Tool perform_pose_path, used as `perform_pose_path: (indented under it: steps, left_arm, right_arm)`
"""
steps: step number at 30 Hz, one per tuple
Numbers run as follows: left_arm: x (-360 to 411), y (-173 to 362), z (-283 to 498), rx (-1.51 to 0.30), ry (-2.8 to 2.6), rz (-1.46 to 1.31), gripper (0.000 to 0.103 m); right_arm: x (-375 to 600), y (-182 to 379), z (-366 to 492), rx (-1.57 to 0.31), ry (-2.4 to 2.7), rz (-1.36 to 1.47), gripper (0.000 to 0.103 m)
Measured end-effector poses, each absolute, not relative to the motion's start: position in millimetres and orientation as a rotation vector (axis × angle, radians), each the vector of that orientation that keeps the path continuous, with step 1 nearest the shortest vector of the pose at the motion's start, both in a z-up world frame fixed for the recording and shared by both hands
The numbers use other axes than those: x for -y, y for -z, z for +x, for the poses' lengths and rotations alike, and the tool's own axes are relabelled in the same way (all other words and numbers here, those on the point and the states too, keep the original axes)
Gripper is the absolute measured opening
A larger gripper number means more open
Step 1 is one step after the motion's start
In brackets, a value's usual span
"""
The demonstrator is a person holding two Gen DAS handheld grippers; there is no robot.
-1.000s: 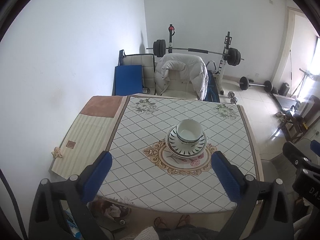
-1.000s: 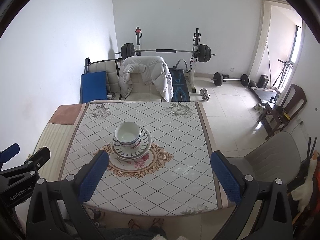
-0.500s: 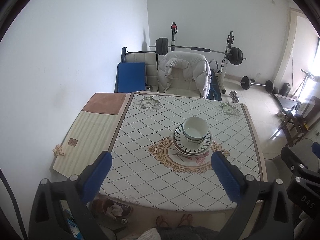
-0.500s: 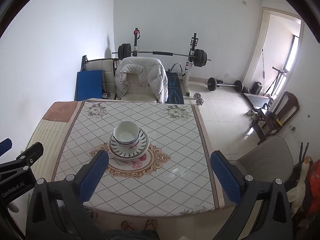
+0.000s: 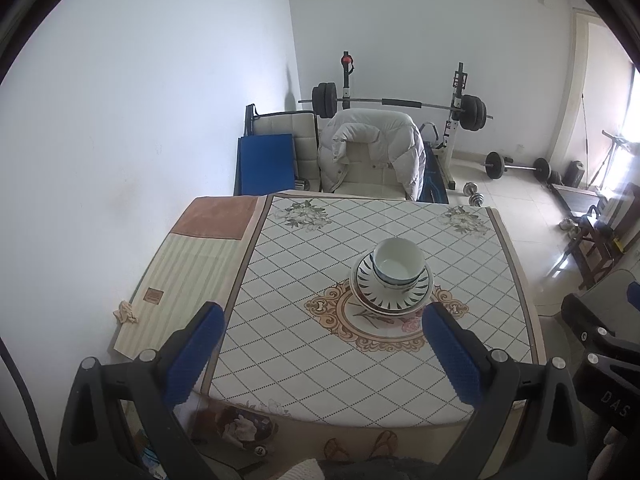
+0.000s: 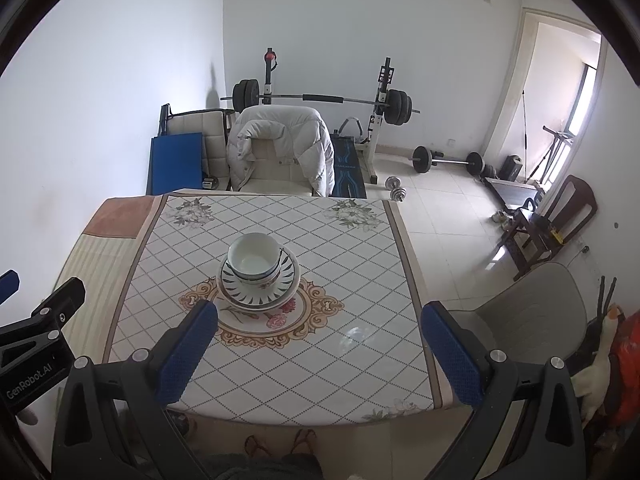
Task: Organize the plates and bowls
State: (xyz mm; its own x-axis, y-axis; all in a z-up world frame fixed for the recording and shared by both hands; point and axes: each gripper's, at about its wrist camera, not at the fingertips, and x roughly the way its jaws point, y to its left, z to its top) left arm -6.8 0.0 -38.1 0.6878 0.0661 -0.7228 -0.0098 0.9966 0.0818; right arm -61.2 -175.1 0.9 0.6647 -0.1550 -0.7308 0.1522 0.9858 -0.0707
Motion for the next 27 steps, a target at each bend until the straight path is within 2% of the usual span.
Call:
perform_pose_path:
  steps: [27]
  left_arm:
    - [3.9,40.3,-15.1,-0.817,-0.028,0.093,0.102]
  right_arm:
    - [177.4,6.8,-70.0,-0.832,0.186,0.014,0.103]
